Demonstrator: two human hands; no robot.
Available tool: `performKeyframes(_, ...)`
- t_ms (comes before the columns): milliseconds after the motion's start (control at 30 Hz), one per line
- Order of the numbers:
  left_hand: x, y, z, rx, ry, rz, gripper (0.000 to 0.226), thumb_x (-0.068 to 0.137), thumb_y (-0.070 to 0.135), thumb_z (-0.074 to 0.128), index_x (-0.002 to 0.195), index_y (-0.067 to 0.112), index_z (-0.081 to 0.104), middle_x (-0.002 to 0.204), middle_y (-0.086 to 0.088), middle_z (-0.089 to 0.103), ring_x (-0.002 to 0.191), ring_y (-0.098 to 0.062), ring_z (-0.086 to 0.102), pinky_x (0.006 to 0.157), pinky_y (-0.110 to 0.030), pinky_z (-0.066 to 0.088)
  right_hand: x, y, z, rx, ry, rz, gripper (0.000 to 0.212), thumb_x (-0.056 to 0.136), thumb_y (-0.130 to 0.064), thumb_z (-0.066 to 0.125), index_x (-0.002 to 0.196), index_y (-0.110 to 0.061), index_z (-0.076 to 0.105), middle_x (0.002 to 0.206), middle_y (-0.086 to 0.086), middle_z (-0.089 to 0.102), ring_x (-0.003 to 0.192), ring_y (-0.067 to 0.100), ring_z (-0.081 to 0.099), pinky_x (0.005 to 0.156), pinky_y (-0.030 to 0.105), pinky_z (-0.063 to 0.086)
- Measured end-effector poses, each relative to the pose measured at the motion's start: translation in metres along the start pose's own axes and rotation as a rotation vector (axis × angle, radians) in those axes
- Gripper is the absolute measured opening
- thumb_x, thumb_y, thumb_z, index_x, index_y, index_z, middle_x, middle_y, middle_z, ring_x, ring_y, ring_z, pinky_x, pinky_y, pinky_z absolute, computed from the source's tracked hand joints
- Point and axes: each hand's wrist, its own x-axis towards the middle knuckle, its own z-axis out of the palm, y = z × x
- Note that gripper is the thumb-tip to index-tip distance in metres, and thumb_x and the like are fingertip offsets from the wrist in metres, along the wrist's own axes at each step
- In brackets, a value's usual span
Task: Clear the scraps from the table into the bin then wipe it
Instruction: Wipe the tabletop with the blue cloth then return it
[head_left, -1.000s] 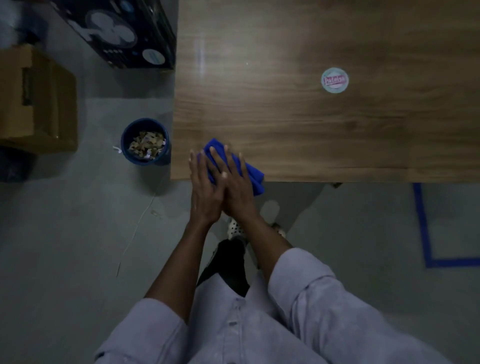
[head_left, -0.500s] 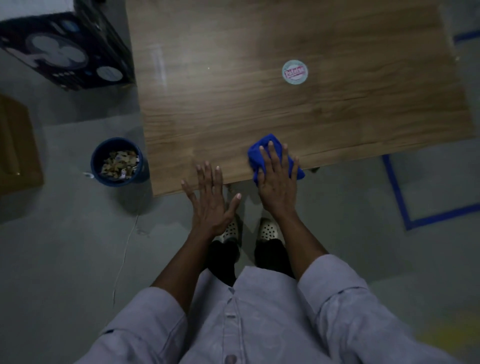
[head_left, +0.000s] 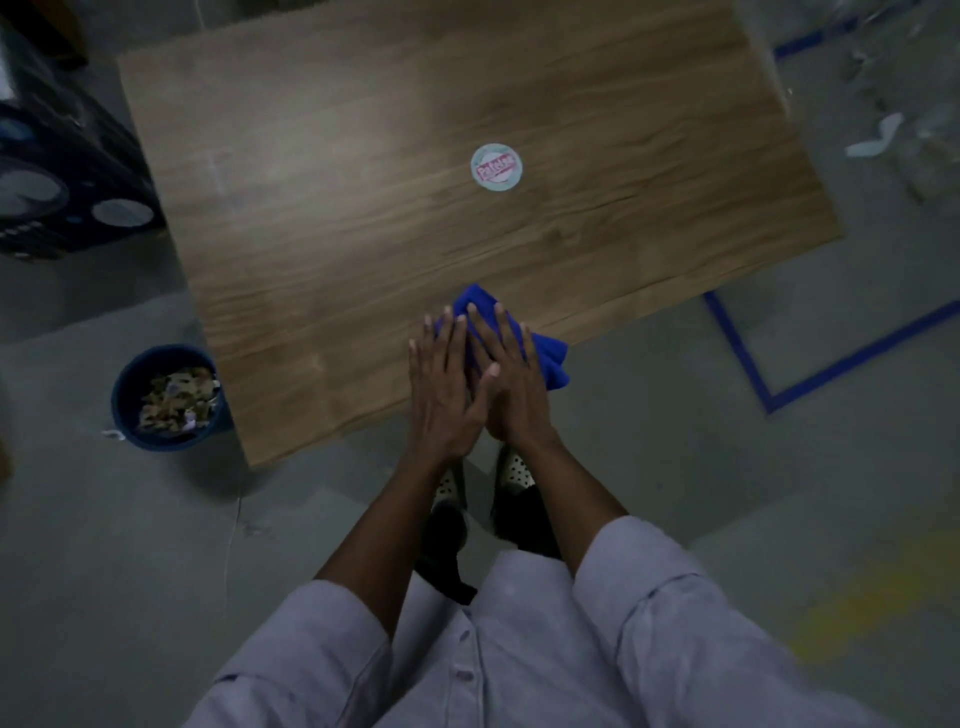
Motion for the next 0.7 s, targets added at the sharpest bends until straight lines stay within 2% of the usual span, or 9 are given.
performKeyframes(100, 0.019, 0.017, 0.02, 0.078, -0.116, 0.062, 0.076, 0.102, 0.058, 0.034, 0.163, 0.016, 0.017, 0.172, 0.0, 0.005, 0.157, -0.025, -0.012, 0.126, -0.053, -0.008, 0.0, 0.029, -0.006, -0.042, 0.025, 0.056, 0.072, 0.104, -0.037, 0.046, 0.165, -0.021, 0.011, 0.173, -0.005, 0.006, 0.16, 0.025, -0.001, 0.128, 0.047, 0.007)
performKeyframes(200, 0.038, 0.038, 0.037, 0.106, -0.177, 0.098, 0.08, 0.102, 0.061, 0.033, 0.163, 0.014, 0.015, 0.172, 0.001, 0.0, 0.156, -0.025, -0.018, 0.126, -0.049, -0.01, 0.007, 0.057, -0.007, -0.077, 0.034, 0.13, 0.074, 0.105, -0.042, 0.048, 0.165, -0.023, 0.009, 0.173, -0.006, 0.005, 0.16, 0.024, -0.002, 0.129, 0.046, 0.003)
performKeyframes(400, 0.068, 0.066, 0.069, 0.138, -0.224, 0.16, 0.083, 0.101, 0.06, 0.036, 0.163, 0.01, 0.014, 0.172, -0.002, -0.003, 0.156, -0.026, -0.019, 0.126, -0.045, -0.01, 0.012, 0.104, -0.011, -0.083, 0.077, 0.192, 0.075, 0.105, -0.046, 0.046, 0.165, -0.021, 0.01, 0.173, -0.004, 0.005, 0.16, 0.026, -0.001, 0.128, 0.051, 0.009)
performKeyframes(533, 0.078, 0.088, 0.087, 0.072, -0.182, 0.183, 0.081, 0.103, 0.05, 0.045, 0.163, 0.008, 0.012, 0.172, -0.007, -0.001, 0.158, -0.025, -0.011, 0.127, -0.051, -0.002, 0.017, 0.137, -0.017, -0.06, 0.097, 0.176, 0.068, 0.107, -0.042, 0.045, 0.165, -0.024, 0.016, 0.172, -0.005, 0.011, 0.159, 0.024, 0.005, 0.128, 0.05, 0.011)
performKeyframes(600, 0.082, 0.102, 0.092, -0.001, -0.096, 0.174, 0.076, 0.103, 0.04, 0.051, 0.161, 0.004, 0.018, 0.171, -0.012, 0.006, 0.159, -0.026, 0.0, 0.128, -0.05, 0.002, 0.028, 0.159, -0.032, 0.028, 0.226, 0.341, 0.057, 0.109, -0.036, 0.039, 0.163, -0.023, 0.025, 0.171, -0.001, 0.021, 0.158, 0.027, 0.015, 0.125, 0.052, 0.02)
performKeyframes(667, 0.089, 0.116, 0.099, -0.061, 0.016, 0.127, 0.069, 0.102, 0.034, 0.052, 0.157, 0.0, 0.027, 0.169, -0.015, 0.016, 0.158, -0.027, 0.01, 0.128, -0.05, 0.007, 0.04, 0.182, -0.052, 0.285, 0.44, 0.63, 0.049, 0.11, -0.029, 0.039, 0.157, -0.015, 0.039, 0.165, 0.007, 0.035, 0.154, 0.031, 0.026, 0.122, 0.052, 0.028)
performKeyframes(700, 0.094, 0.125, 0.104, -0.088, 0.063, 0.095, 0.066, 0.103, 0.033, 0.051, 0.156, 0.0, 0.031, 0.168, -0.015, 0.021, 0.157, -0.027, 0.014, 0.127, -0.051, 0.009, 0.046, 0.192, -0.06, 0.355, 0.47, 0.65, 0.048, 0.11, -0.027, 0.039, 0.155, -0.012, 0.043, 0.163, 0.009, 0.038, 0.153, 0.032, 0.028, 0.122, 0.05, 0.029)
